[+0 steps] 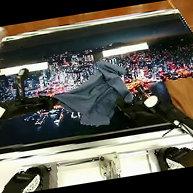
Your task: Fold the shirts.
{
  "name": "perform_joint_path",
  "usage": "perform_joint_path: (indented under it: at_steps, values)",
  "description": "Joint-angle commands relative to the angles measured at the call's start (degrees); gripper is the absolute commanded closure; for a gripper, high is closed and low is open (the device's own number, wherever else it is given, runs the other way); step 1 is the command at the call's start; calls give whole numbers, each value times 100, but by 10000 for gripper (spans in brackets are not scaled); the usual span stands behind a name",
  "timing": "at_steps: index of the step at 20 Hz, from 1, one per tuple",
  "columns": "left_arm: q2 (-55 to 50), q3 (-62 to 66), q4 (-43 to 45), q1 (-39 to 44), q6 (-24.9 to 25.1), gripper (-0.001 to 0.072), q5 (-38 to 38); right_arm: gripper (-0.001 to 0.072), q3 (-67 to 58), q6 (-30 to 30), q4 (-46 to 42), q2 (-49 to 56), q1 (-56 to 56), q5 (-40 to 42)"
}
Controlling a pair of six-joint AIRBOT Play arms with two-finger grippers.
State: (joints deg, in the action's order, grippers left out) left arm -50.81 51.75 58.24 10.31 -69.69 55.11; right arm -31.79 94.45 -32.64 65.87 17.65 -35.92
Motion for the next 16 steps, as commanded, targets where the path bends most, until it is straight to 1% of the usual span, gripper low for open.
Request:
perform_joint_path:
  at_steps: [1, 3, 4, 5, 6, 7, 8, 10, 13, 16]
  values:
    - [337, 942, 1377, -7, 2, 668, 162, 645, -1213, -822, -1349, -846, -437, -1512]
    - [704, 1993, 2437, -7, -411, 668, 240, 645, -2461, -813, -2308, -1652, -870, -2435]
    - [874, 2522, 2826, -7, -629, 668, 247, 645, -3130, -765, -2712, -2028, -1073, -2664]
    - [1047, 3097, 3069, -4, -822, 668, 245, 645, -3849, -603, -3106, -2398, -1263, -2721]
    - [1182, 3606, 3088, -4, -866, 668, 240, 646, -4503, -372, -3416, -2715, -1427, -2653]
    - [1316, 4096, 3036, -2, -872, 668, 234, 645, -5031, -122, -3574, -2927, -1556, -2590]
    - [1419, 4474, 2964, -2, -994, 668, 227, 645, -5499, 17, -3580, -3091, -1659, -2586]
    - [1602, 4979, 2962, -2, -1266, 667, 236, 645, -6092, 138, -3508, -3305, -1687, -2621]
    - [1926, 5104, 3014, -2, -1261, 668, 308, 645, -6607, 199, -3554, -3449, -1687, -3005]
    - [2057, 5104, 3095, -4, -1263, 668, 876, 645, -6778, 540, -3834, -3449, -1687, -3611]
